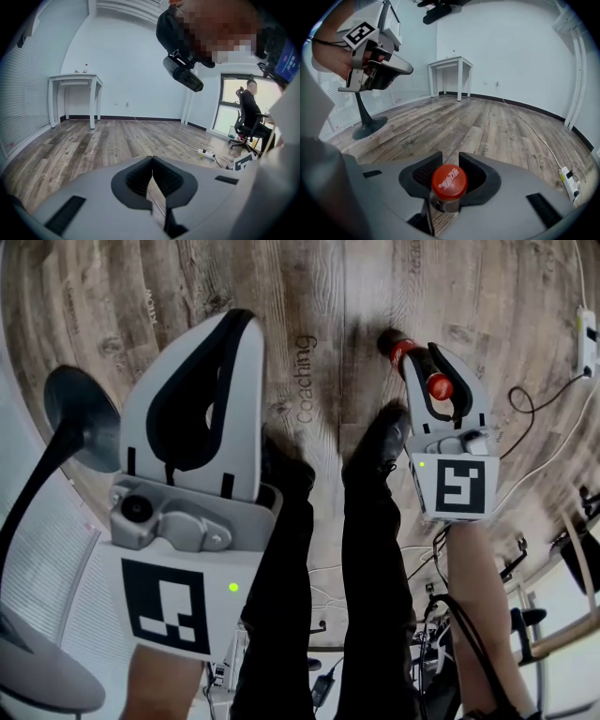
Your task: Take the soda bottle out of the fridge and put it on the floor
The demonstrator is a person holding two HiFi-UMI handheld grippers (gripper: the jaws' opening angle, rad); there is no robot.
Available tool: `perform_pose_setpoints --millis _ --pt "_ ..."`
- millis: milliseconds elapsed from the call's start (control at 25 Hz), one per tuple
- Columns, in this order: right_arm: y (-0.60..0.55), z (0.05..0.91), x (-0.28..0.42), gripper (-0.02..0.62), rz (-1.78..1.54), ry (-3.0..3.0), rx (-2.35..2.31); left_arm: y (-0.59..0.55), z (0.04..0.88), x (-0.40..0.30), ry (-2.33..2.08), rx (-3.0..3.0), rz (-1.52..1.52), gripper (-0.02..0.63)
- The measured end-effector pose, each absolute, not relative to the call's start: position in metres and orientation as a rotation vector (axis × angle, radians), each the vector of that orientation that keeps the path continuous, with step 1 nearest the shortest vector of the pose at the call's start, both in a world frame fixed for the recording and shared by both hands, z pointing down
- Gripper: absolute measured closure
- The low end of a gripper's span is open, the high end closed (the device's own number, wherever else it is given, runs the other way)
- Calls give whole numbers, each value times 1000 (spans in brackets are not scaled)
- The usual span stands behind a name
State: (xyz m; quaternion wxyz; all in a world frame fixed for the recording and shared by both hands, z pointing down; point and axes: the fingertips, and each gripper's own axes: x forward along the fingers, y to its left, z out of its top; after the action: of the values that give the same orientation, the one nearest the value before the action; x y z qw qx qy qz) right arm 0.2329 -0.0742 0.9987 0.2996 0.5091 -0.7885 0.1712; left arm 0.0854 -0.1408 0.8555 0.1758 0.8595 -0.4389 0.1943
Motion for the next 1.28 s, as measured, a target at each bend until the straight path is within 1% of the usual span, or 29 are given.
perform_pose_setpoints --millis 120,480,680,960,1080,1280 --pt "-74 1001 228 423 474 -2097 1332 -142 853 92 -1235 2439 544 589" --pt "-83 963 232 419 437 -2149 1418 -142 828 112 -1208 2491 530 589" --pt "-95 928 230 425 410 -2181 1471 -150 804 112 -1227 2535 534 589" --pt "-126 856 219 433 321 -2244 1538 -166 753 107 -1319 2558 483 589" --pt "-140 821 223 447 285 -2251 1589 -174 725 111 -1354 2578 442 589" --pt "-160 754 221 495 173 -2264 1643 -184 668 112 -1410 2614 404 589"
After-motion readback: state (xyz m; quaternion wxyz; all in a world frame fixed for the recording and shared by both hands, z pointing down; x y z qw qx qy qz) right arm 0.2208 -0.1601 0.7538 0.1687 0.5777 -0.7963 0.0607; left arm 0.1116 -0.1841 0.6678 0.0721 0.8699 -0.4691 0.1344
